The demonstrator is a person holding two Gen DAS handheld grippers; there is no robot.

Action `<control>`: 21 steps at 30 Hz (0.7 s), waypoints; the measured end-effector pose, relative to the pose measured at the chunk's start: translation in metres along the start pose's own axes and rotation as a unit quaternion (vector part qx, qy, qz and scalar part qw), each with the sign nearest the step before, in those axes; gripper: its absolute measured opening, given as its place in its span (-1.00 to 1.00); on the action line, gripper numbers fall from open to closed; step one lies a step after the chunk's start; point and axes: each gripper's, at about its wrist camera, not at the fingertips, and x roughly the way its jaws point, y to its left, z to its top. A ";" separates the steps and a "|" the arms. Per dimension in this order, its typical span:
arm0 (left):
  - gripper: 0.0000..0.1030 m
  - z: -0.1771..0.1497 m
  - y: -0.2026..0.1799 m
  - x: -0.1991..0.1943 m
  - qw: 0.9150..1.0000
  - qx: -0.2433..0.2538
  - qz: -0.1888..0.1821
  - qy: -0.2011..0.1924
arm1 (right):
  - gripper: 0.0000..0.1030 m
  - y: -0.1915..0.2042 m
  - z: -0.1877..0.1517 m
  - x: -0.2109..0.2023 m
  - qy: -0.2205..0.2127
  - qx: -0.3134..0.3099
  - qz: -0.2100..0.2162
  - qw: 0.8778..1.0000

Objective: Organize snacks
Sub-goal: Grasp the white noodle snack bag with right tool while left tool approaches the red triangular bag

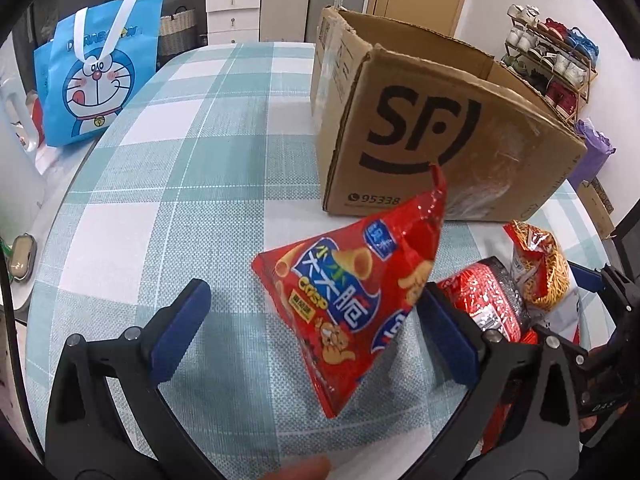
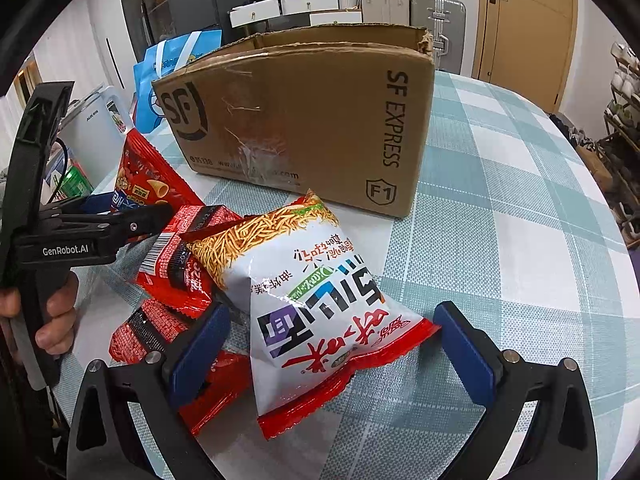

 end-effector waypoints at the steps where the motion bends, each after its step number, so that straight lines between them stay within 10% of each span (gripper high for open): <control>1: 0.99 0.000 0.000 0.000 1.000 0.001 0.000 -0.001 | 0.99 0.000 0.000 0.000 0.000 -0.001 -0.001 1.000; 21: 0.99 -0.004 -0.016 0.005 0.999 0.037 0.037 0.014 | 0.78 -0.004 0.000 -0.005 -0.011 0.008 0.000 1.000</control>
